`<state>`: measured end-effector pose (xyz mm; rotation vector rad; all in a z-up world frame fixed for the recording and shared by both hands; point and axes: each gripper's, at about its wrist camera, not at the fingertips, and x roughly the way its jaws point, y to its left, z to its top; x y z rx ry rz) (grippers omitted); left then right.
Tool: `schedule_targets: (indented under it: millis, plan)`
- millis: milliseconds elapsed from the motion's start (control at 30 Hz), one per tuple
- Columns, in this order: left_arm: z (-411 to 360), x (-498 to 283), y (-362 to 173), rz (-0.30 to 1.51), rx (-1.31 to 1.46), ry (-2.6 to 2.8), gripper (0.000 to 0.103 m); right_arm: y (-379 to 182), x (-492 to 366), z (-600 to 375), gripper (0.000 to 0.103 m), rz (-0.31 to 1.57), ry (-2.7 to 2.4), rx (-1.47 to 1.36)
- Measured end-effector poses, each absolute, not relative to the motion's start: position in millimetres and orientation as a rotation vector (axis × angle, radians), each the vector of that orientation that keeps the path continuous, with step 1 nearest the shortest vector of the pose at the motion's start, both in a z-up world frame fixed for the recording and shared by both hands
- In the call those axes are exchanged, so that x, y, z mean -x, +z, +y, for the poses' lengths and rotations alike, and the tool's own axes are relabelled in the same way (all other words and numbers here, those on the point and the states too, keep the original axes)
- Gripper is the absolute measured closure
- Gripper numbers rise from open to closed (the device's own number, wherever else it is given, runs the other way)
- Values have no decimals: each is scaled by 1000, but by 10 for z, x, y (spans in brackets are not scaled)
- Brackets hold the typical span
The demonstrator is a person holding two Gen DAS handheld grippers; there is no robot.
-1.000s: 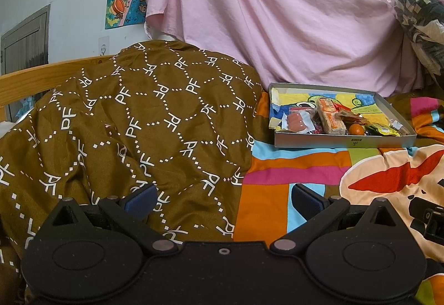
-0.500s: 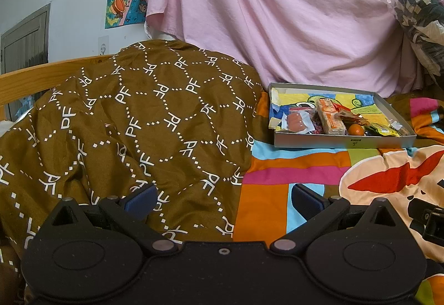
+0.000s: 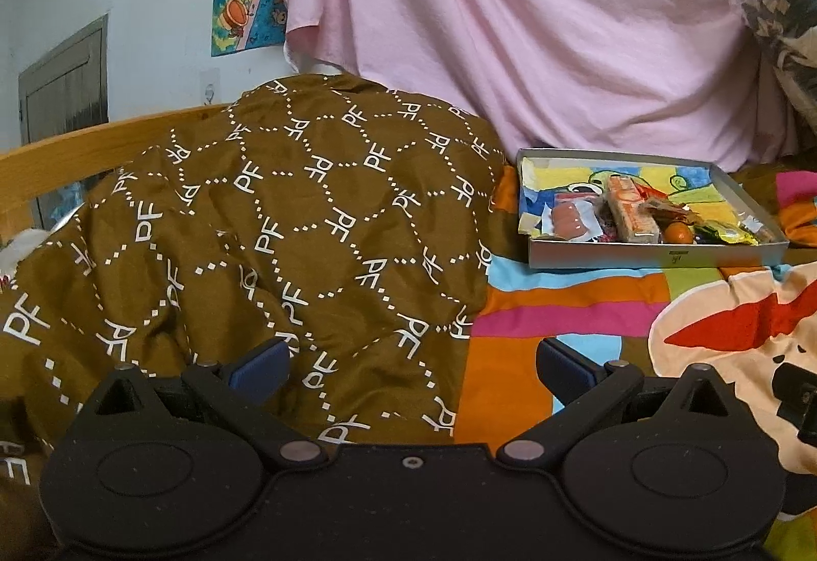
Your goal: Organize snacks
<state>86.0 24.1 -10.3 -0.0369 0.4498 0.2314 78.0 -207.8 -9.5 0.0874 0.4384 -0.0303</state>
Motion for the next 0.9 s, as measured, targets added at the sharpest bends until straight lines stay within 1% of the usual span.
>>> schedule_targets:
  millis: [900]
  plan:
    - [245, -846, -100, 441, 20, 215, 1, -83, -787, -2084, 0, 448, -24, -83]
